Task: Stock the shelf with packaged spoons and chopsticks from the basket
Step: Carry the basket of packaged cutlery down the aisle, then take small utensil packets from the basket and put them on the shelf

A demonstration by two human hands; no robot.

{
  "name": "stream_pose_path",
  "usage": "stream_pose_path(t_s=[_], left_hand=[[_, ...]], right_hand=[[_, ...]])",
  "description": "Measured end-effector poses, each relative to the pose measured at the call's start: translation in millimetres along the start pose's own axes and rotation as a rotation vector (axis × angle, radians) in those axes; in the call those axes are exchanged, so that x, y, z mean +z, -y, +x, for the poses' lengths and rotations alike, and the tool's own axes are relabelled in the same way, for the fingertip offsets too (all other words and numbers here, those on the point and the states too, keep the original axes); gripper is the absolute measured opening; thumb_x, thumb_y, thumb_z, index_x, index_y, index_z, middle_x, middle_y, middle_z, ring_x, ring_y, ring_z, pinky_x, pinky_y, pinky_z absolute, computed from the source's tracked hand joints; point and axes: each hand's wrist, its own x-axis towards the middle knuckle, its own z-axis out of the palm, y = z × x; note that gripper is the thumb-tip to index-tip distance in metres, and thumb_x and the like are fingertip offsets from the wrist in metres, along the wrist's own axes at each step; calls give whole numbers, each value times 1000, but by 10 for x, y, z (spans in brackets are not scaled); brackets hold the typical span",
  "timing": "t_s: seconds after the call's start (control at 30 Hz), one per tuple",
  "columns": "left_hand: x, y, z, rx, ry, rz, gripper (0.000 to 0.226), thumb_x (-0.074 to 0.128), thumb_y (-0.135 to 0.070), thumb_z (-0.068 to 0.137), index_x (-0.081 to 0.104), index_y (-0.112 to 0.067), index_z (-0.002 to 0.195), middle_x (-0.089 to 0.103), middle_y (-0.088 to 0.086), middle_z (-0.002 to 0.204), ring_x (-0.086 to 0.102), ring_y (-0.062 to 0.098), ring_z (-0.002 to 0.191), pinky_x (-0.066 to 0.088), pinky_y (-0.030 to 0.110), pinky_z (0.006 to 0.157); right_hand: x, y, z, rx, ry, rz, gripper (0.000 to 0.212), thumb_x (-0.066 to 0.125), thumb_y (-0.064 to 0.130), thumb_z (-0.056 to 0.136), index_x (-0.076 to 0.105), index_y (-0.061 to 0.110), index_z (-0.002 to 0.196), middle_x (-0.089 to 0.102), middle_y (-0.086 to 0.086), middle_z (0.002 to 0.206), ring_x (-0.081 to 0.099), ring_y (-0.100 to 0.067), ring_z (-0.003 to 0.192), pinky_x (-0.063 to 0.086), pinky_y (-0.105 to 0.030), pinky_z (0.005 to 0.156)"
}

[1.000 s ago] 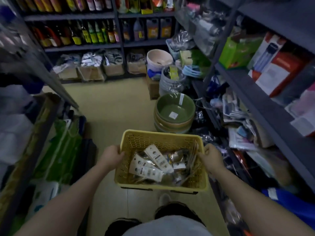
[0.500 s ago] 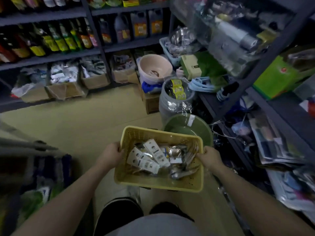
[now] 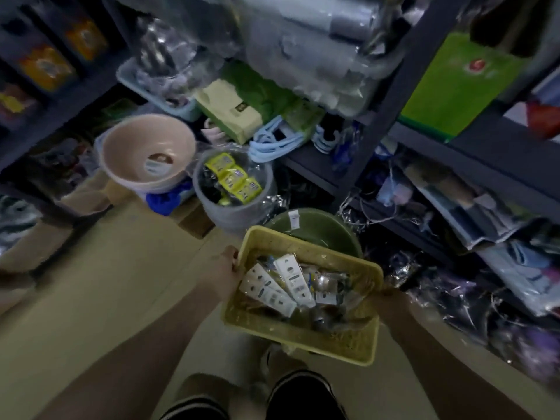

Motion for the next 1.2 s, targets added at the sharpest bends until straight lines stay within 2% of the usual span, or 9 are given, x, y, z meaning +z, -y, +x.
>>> stream_pose_path(t_s=[0.13, 0.27, 0.4, 0.57, 0.63, 0.73, 0.93, 1.1, 1.2], left_hand=[[221, -152, 892, 51, 11, 42, 24, 49, -13, 87, 38, -16, 66, 42, -1, 61, 48, 24, 72, 30, 31, 56], [415, -212, 1439, 86, 47, 89, 6, 53, -12, 83, 47, -12, 83, 51, 4, 78, 48, 20, 77, 36, 31, 66], [662, -30, 1869, 138, 196, 108, 47, 59, -32, 72, 56, -12, 114, 60, 14, 116, 57, 31, 105, 49, 42, 89], [713, -83, 2031, 353, 240, 138, 46, 53, -28, 74, 53, -19, 119, 61, 14, 118, 55, 32, 111, 47, 43, 92], [712, -119, 2059, 440, 259, 140, 42, 56, -17, 82, 50, -16, 123, 59, 15, 122, 54, 31, 113, 46, 45, 95], [748, -141, 2157, 509, 343, 116, 39, 53, -15, 88, 48, -15, 127, 61, 8, 122, 57, 24, 112, 48, 42, 94], [798, 92, 2484, 646, 273, 127, 33, 52, -13, 89, 55, -16, 122, 61, -1, 117, 52, 3, 99, 39, 16, 80], [872, 183, 2498, 770, 190, 71, 25, 51, -17, 85, 64, -9, 106, 68, 4, 98, 57, -1, 84, 40, -1, 68], [1007, 148, 2347, 695, 261, -8, 28, 53, -17, 87, 59, -11, 113, 65, 2, 104, 54, -4, 88, 40, -1, 73]], right_hand=[[191, -64, 549, 105, 33, 58, 29, 56, 1, 85, 45, 9, 59, 41, -4, 59, 37, -15, 53, 30, -24, 50], [462, -151, 854, 208, 63, 193, 12, 59, 2, 84, 48, 6, 81, 50, -12, 80, 51, -25, 74, 45, -37, 65], [715, -303, 1047, 338, 3, 357, 8, 55, -2, 85, 50, 3, 86, 58, -27, 96, 50, -25, 72, 44, -39, 67], [985, -91, 1004, 35, -328, -250, 50, 58, 16, 84, 43, 6, 130, 41, -18, 136, 44, -36, 119, 42, -47, 96], [1248, 64, 1033, -147, -176, -271, 46, 51, 16, 88, 42, 10, 133, 39, -14, 140, 41, -33, 127, 40, -45, 103], [1784, 133, 1320, -123, 121, -345, 50, 41, 22, 96, 28, 13, 143, 25, -10, 152, 26, -28, 140, 31, -39, 110], [2455, 42, 1975, -106, 120, -399, 64, 56, 34, 89, 26, 14, 142, 32, -11, 148, 31, -29, 135, 31, -44, 107], [2667, -11, 1973, -208, 256, -494, 34, 53, 24, 90, 51, 22, 124, 56, -8, 129, 53, -25, 116, 44, -36, 90], [2421, 7, 1753, -255, 176, -280, 25, 51, 24, 93, 53, 17, 116, 61, -4, 117, 58, -19, 105, 46, -29, 82]])
